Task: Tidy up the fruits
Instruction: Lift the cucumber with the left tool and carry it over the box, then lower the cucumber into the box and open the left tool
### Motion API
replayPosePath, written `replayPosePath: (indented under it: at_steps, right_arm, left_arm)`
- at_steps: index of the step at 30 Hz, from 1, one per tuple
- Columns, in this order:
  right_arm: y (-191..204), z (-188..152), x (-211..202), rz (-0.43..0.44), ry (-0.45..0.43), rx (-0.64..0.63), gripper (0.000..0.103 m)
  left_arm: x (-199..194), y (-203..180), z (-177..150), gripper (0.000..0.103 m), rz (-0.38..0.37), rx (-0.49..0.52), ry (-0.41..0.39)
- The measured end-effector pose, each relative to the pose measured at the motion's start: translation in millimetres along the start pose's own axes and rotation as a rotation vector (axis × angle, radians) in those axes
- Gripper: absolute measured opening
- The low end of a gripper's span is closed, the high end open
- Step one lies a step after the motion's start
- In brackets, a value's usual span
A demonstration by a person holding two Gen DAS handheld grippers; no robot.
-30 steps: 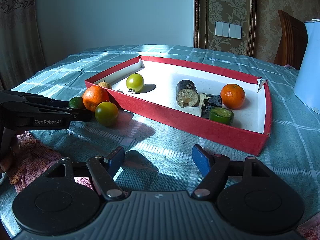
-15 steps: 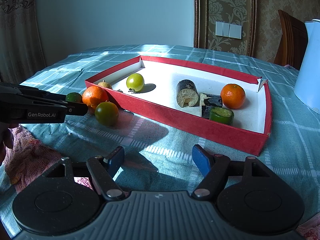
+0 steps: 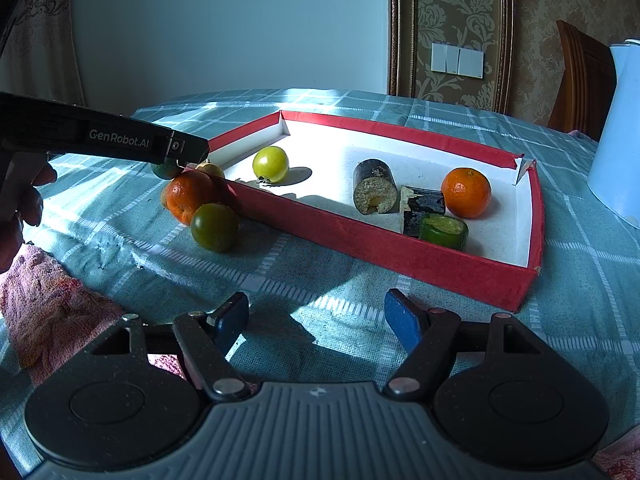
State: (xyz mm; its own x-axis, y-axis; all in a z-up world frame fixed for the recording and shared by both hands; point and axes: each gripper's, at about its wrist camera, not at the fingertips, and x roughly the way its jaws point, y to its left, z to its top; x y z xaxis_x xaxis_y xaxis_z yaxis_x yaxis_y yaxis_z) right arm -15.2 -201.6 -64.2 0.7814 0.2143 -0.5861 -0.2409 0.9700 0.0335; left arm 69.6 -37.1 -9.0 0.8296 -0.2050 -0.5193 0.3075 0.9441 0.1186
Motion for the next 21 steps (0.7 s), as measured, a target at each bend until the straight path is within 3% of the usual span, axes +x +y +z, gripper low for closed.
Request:
replayPosePath:
  at_steps: [3, 13, 21]
  right_arm:
    - [0.0, 0.0, 0.2, 0.002, 0.0, 0.001, 0.075]
    - [-2.0, 0.4, 0.5, 0.008, -0.001, 0.006, 0.076]
    - [-3.3, 0.5, 1.5, 0.013, -0.001, 0.008, 0.077]
  left_arm:
    - [16.0, -4.5, 8.7, 0.029, 0.001, 0.002, -0.005]
    - [69.2, -17.1, 24.6, 0.029, 0.0, 0.007, 0.026]
    - [74.7, -21.0, 25.6, 0.03, -0.004, 0.024, 0.003]
